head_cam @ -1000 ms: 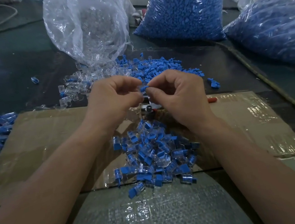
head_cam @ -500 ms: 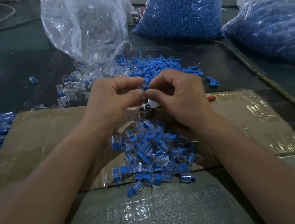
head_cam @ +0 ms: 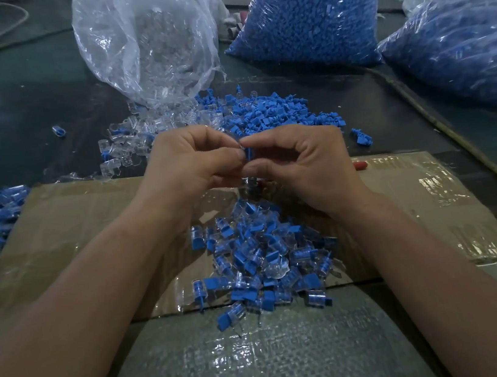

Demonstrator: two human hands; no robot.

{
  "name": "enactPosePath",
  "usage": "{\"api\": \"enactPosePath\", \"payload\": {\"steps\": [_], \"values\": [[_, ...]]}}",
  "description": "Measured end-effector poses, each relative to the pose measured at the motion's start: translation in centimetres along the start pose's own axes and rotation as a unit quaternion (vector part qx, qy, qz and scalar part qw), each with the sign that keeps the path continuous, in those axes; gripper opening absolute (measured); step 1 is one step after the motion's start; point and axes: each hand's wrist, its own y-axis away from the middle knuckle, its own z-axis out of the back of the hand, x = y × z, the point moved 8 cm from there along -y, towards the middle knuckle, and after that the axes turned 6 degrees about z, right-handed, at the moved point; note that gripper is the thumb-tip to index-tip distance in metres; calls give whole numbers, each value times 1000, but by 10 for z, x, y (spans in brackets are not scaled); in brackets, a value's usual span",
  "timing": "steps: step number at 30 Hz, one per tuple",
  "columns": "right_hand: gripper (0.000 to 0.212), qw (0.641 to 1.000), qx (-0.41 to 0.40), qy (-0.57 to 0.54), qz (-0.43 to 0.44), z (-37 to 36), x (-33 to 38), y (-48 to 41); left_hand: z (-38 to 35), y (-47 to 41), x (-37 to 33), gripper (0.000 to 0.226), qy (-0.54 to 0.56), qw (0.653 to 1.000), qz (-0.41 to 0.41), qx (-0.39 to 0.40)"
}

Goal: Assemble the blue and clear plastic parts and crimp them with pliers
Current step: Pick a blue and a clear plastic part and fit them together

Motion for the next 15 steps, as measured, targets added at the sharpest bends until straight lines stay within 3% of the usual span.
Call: {"api": "enactPosePath", "payload": {"steps": [8, 15], "values": [[28, 993, 3, 102, 55, 3, 7, -1, -3, 0, 6, 13, 26, 999, 39, 13], [25, 990, -18, 114, 76, 7, 11, 0, -2, -3, 11, 7, 64, 994, 78, 46]]}}
